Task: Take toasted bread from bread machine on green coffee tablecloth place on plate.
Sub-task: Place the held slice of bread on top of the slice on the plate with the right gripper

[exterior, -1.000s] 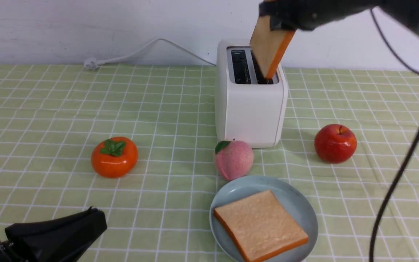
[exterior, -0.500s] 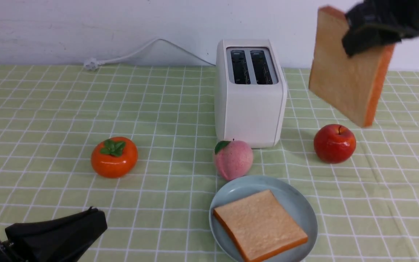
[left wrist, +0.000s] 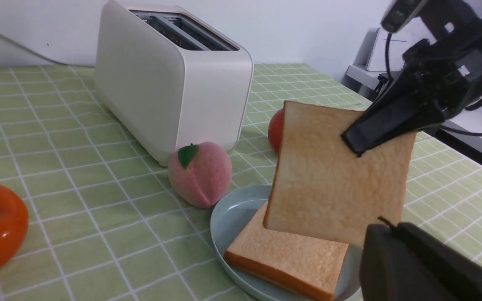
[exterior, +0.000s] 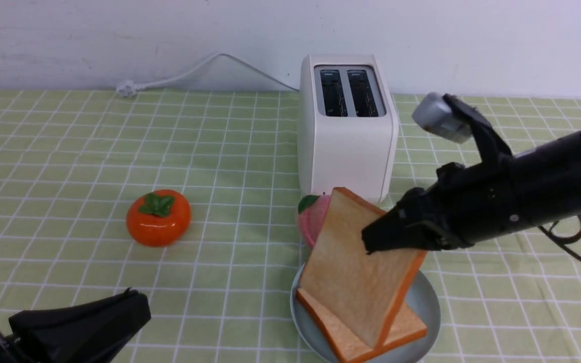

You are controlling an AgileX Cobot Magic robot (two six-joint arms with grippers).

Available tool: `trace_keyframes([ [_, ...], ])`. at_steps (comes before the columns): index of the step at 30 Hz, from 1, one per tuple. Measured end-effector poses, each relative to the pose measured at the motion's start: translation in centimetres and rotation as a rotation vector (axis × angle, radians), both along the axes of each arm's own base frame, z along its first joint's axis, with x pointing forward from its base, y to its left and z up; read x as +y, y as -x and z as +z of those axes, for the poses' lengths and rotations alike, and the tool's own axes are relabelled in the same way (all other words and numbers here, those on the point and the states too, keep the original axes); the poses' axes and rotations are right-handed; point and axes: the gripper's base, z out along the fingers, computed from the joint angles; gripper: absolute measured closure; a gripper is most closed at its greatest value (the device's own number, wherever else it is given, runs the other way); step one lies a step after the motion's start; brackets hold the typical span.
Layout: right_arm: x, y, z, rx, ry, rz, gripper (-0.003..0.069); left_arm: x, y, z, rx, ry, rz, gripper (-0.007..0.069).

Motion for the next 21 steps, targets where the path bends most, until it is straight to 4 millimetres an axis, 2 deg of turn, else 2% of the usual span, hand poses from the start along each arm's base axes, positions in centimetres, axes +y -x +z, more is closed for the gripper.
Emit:
trace_keyframes([
  [4, 0.3, -1.2, -1.9, 0.043, -0.005, -0.021, 0.0545, 0.0, 0.0, 0.0, 0.0, 0.001, -0.003, 0.0638],
  [5, 0.4, -1.8, -3.0, 0.064, 0.008, -0.038, 0.0545, 0.0, 0.0, 0.0, 0.0, 0.001, -0.005, 0.0637],
  [6, 0.4, -1.8, -3.1, 0.066, 0.01, -0.039, 0.0545, 0.0, 0.0, 0.0, 0.0, 0.001, -0.005, 0.0637],
  [8, 0.5, -2.6, -4.7, 0.098, 0.024, -0.067, 0.0545, 0.0, 0.0, 0.0, 0.0, 0.001, -0.006, 0.0637],
  [10, 0.5, -3.0, -5.3, 0.108, 0.032, -0.087, 0.0538, 0.0, 0.0, 0.0, 0.0, 0.001, -0.007, 0.0637],
  [13, 0.4, -3.2, -5.6, 0.109, 0.043, -0.097, 0.0489, 0.0, 0.0, 0.0, 0.0, 0.001, -0.007, 0.0635],
  [15, 0.2, -3.3, -5.7, 0.094, 0.065, -0.101, 0.04, 0.0, 0.0, 0.0, 0.0, 0.001, -0.007, 0.0634],
  [17, -0.6, -3.5, -5.8, 0.089, 0.094, -0.107, 0.0276, 0.0, 0.0, 0.0, 0.0, 0.001, -0.007, 0.0634],
  [20, -2.4, -3.9, -5.3, 0.083, 0.121, -0.147, 0.0156, 0.0, 0.0, 0.0, 0.0, 0.001, -0.007, 0.0634],
  [21, -2.6, -3.9, -5.3, 0.082, 0.123, -0.152, 0.0149, 0.0, 0.0, 0.0, 0.0, 0.001, -0.007, 0.0634],
])
